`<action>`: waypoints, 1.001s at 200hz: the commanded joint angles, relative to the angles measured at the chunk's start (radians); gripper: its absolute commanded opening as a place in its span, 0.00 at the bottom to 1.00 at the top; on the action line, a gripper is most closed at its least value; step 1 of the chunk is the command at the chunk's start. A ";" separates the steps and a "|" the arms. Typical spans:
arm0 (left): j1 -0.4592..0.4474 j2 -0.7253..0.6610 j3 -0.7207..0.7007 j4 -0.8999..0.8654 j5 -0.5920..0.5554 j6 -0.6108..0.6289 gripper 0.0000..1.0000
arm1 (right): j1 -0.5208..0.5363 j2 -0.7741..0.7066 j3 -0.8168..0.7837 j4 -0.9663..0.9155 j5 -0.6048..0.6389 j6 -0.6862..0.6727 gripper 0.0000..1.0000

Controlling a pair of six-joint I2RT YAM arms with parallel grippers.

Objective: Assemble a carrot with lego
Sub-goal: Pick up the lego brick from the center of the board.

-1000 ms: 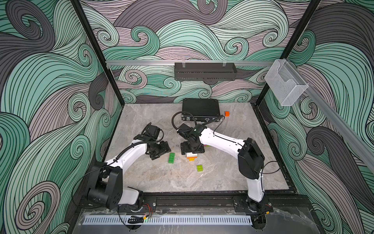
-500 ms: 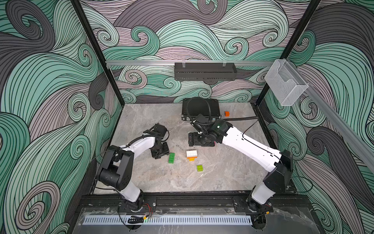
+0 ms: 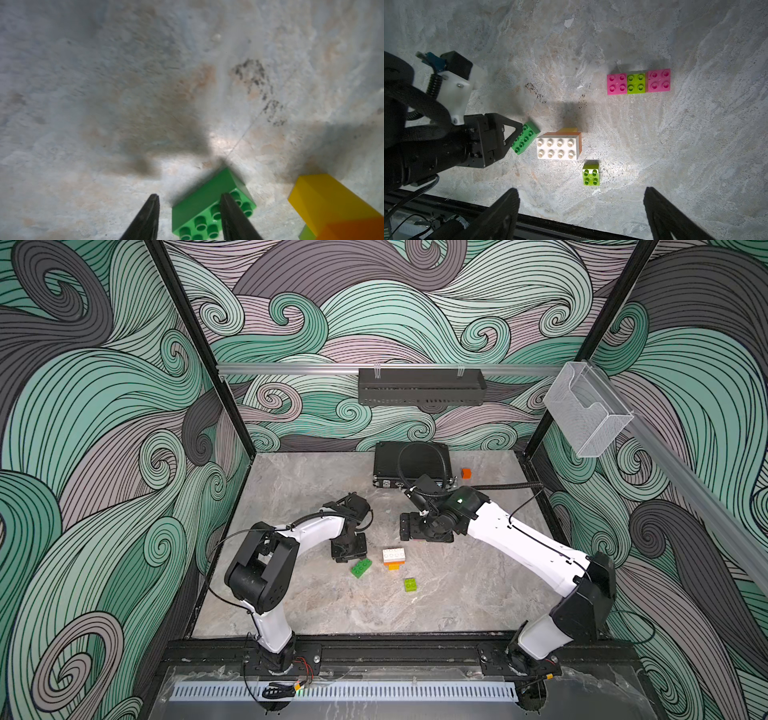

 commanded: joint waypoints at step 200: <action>-0.070 -0.067 -0.094 0.053 0.043 -0.301 0.84 | -0.070 -0.079 -0.071 0.016 -0.022 -0.033 0.98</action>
